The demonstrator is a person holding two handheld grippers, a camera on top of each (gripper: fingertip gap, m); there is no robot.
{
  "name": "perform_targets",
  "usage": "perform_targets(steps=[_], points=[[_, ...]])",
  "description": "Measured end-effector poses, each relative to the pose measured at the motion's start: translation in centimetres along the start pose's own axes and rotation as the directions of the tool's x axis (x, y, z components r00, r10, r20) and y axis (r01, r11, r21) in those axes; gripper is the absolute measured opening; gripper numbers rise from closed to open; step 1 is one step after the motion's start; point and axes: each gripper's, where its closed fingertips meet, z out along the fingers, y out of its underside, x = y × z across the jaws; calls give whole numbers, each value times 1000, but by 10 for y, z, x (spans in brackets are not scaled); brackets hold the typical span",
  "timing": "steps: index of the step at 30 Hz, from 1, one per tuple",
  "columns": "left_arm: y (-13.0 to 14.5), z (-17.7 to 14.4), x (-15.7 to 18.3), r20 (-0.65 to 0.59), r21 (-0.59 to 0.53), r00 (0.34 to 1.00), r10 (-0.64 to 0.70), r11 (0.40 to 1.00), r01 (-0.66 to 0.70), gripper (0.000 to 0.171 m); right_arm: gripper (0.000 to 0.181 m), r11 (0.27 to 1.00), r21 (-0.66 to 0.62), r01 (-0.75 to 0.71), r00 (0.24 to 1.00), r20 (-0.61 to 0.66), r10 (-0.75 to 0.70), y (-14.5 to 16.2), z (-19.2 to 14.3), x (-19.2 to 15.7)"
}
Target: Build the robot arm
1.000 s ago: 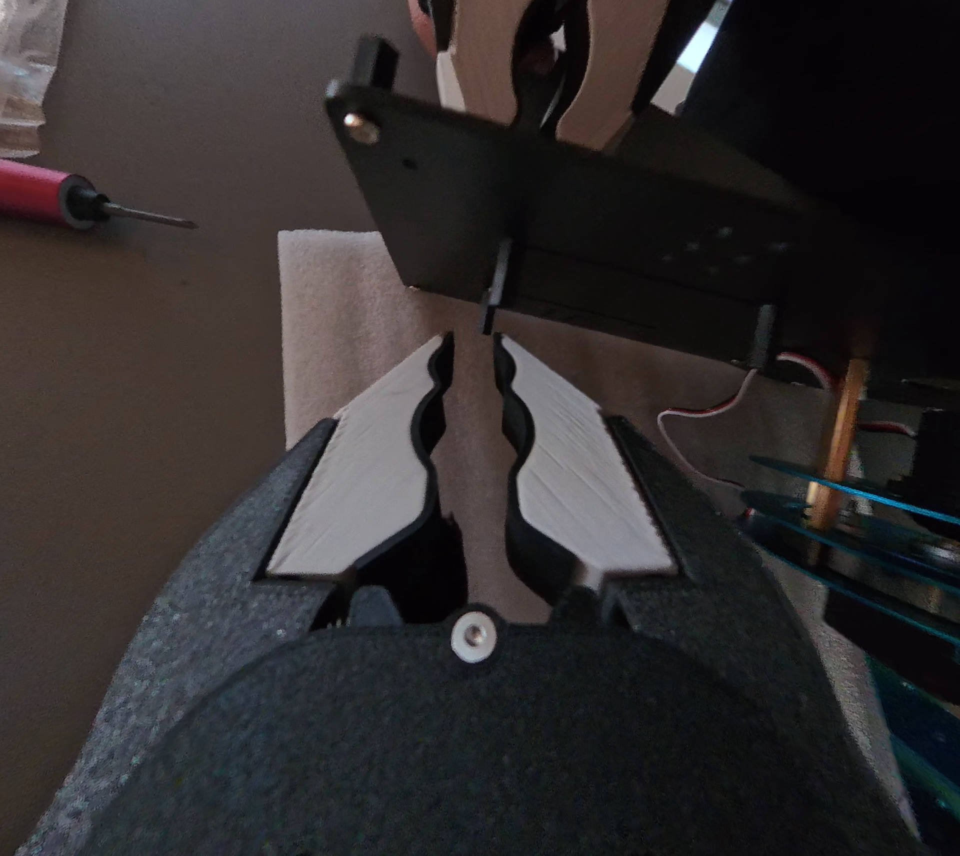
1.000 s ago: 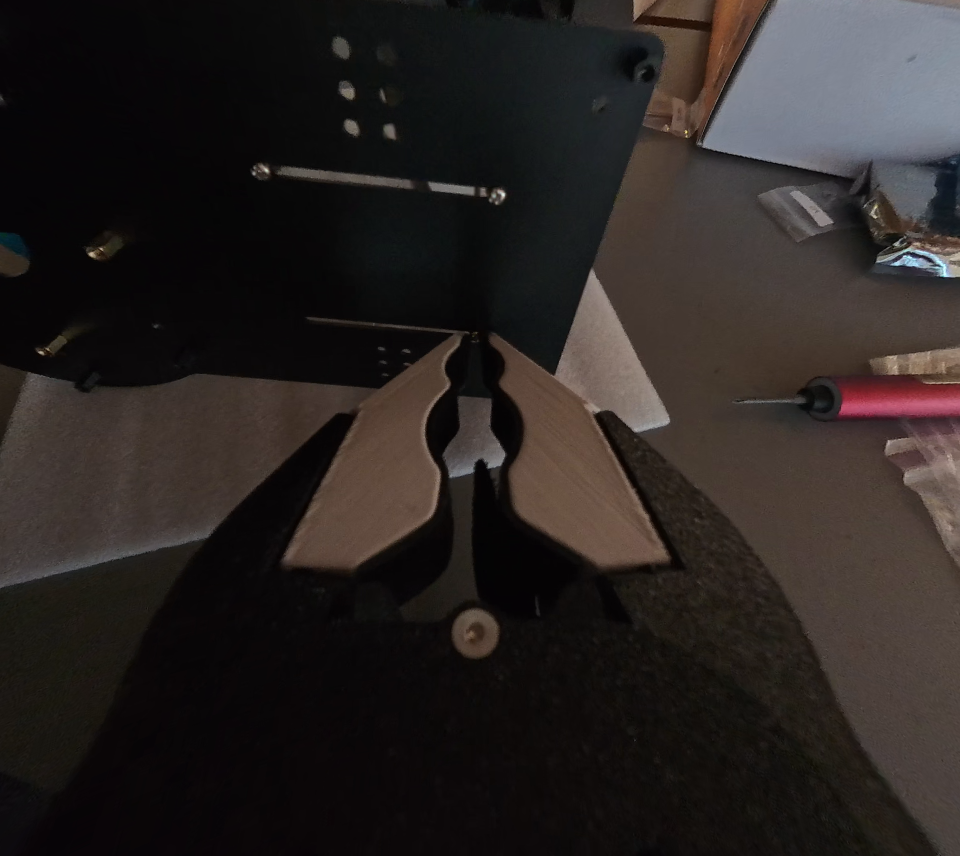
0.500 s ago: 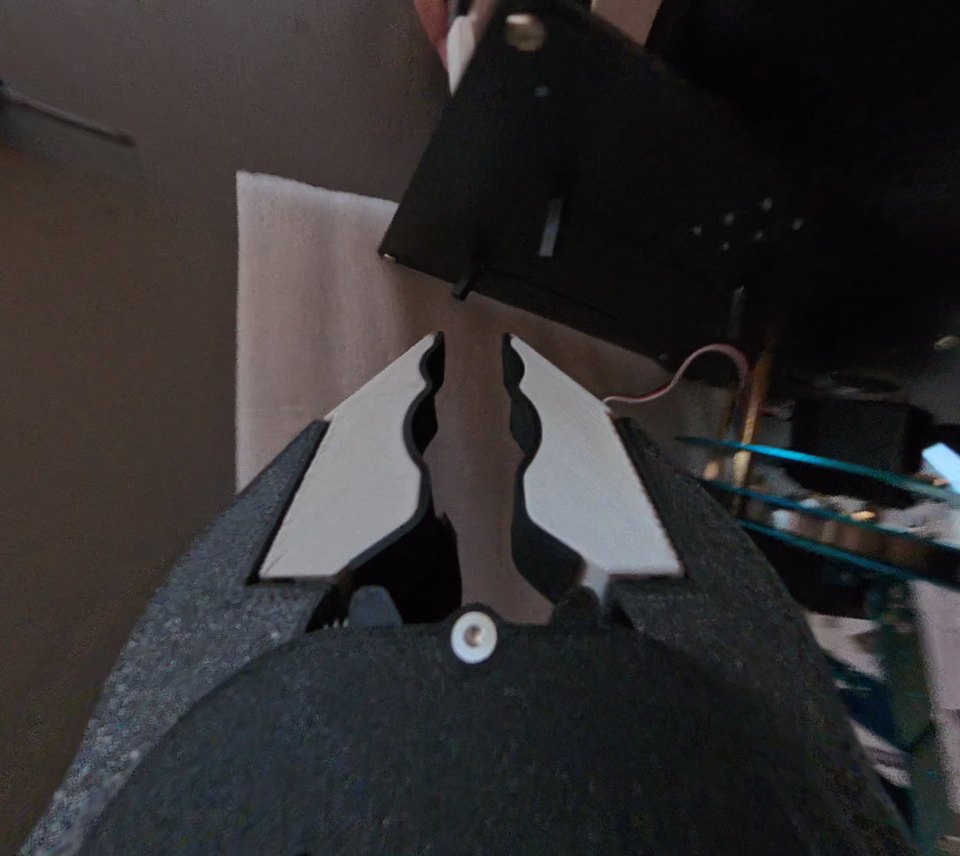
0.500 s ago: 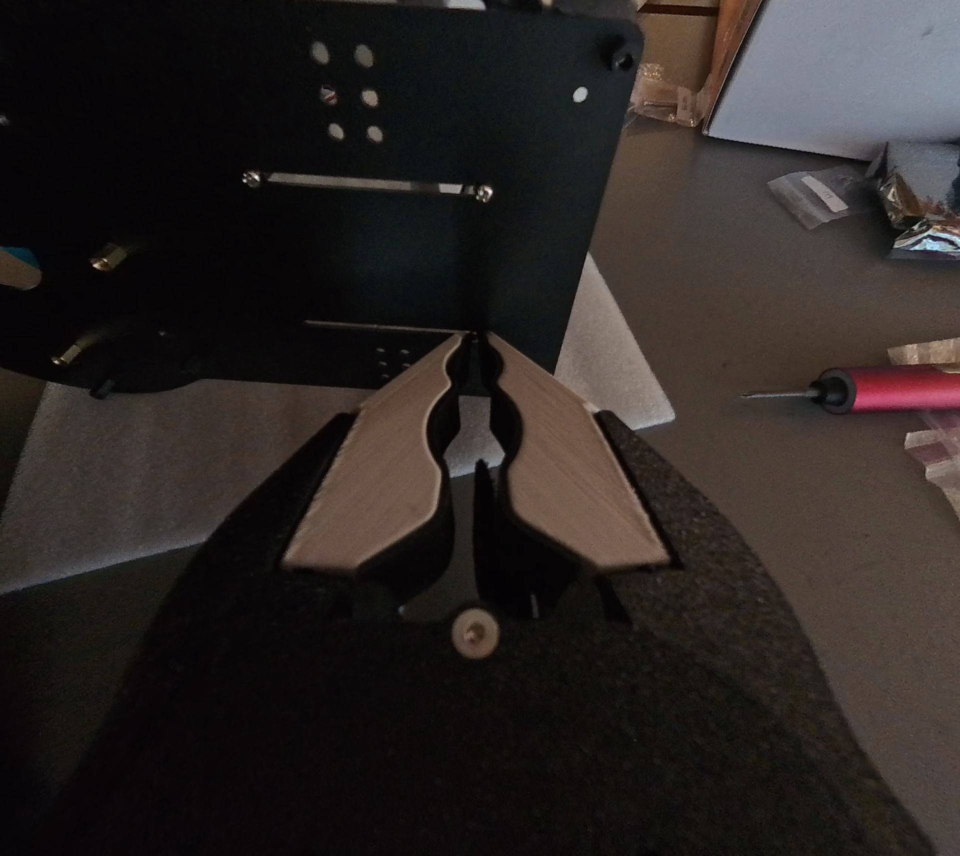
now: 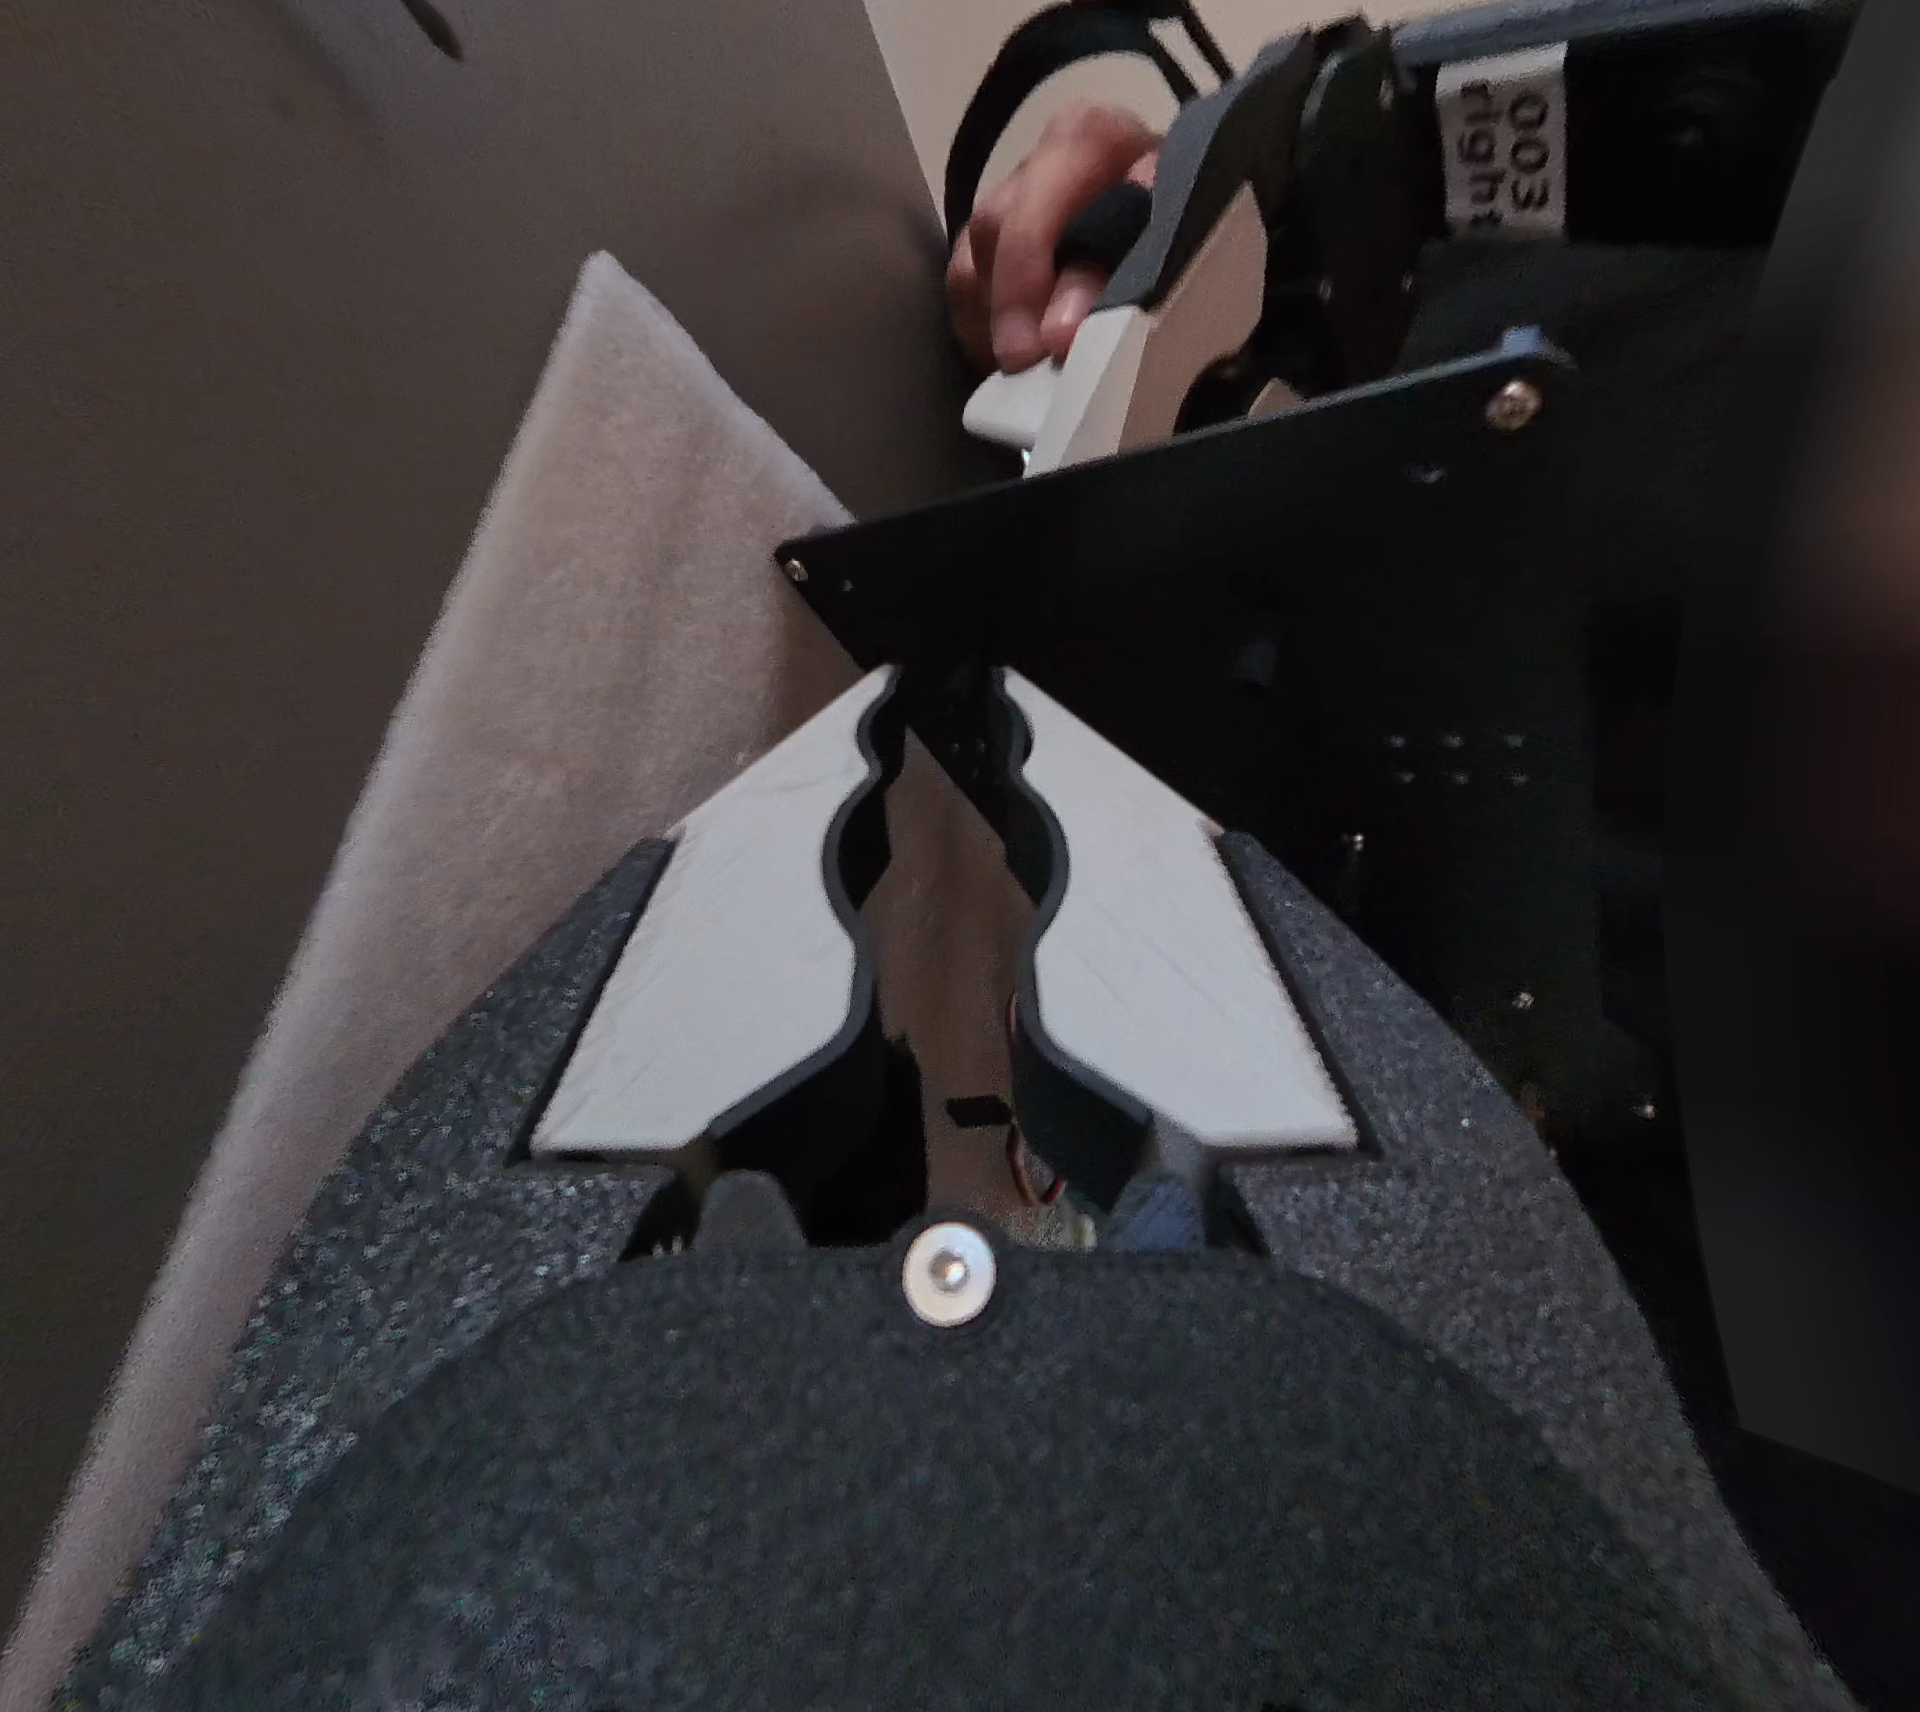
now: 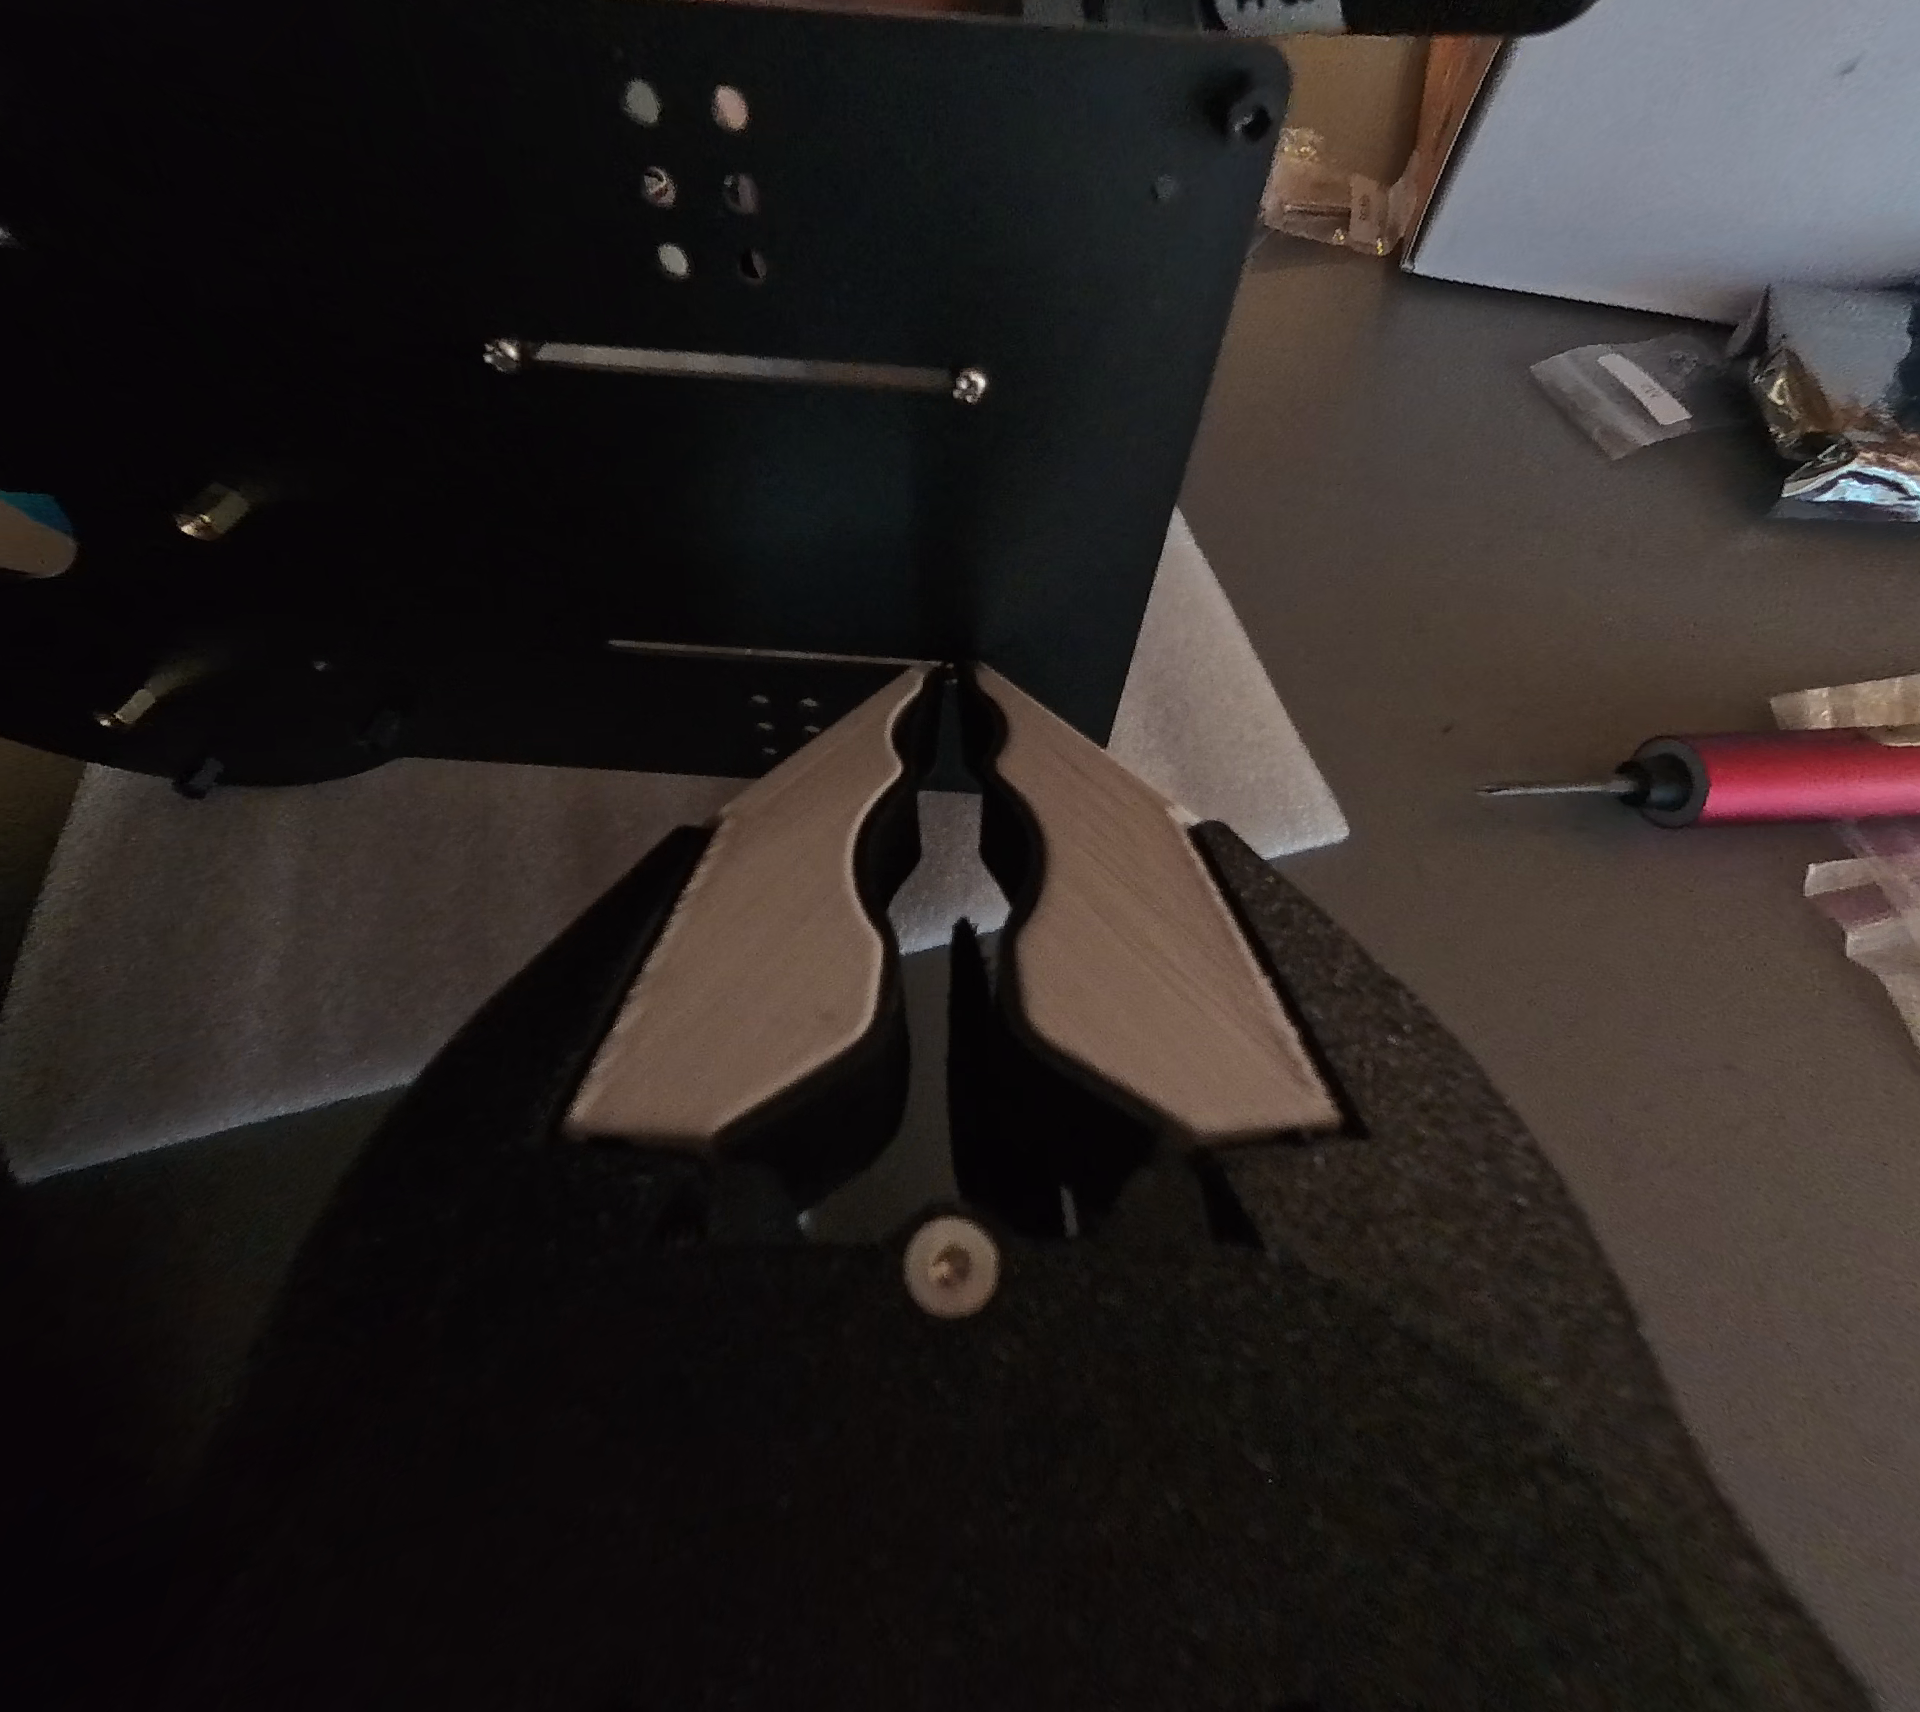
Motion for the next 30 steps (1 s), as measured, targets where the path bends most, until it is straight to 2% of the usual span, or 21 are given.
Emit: perform_targets(steps=[6,8,11,14,16,18,19,20,21,23,24,25,26,28,30], points=[[4,3,4,-33,-19,997,65,998,-65,7,1,1000,-1,-27,999,23,27,0,0,0],[7,4,3,27,-25,981,190,982,-189,6,1,999,-1,-40,999,33,40,0,0,0],[10,5,2,143,-76,897,418,908,-411,4,1,999,0,-54,997,47,54,0,0,0],[9,6,-1,266,-141,741,616,786,-602,4,1,999,1,-49,998,43,49,0,0,0],[8,5,-3,338,-215,601,724,681,-700,4,1,999,1,-46,998,40,46,0,0,0],[7,4,-5,387,-299,434,814,556,-775,4,1,999,1,-49,998,40,49,0,0,0],[7,3,-6,400,-322,386,831,522,-790,5,1,999,0,-49,998,40,48,0,0,0],[7,3,-6,409,-320,390,825,529,-786,5,1,999,-1,-47,998,39,47,0,0,0],[8,2,-5,411,-286,453,791,584,-760,4,1,999,-2,-44,998,39,44,0,1,0],[10,1,1,350,-160,687,637,763,-626,8,1,999,-4,-42,998,37,43,0,1,0],[12,2,6,274,-97,811,517,854,-511,17,1,999,-4,-43,998,38,43,0,1,0],[11,1,8,207,-44,903,376,926,-375,22,1,999,-4,-44,998,37,44,0,1,0],[9,1,8,149,0,960,236,971,-238,22,1,999,-4,-44,998,36,45,0,1,0],[8,2,5,65,56,998,12,998,-16,23,1,999,-4,-43,998,35,43,0,1,0],[6,1,8,-33,121,985,-169,978,172,18,1,999,-4,-43,998,35,43,1,1,1]])
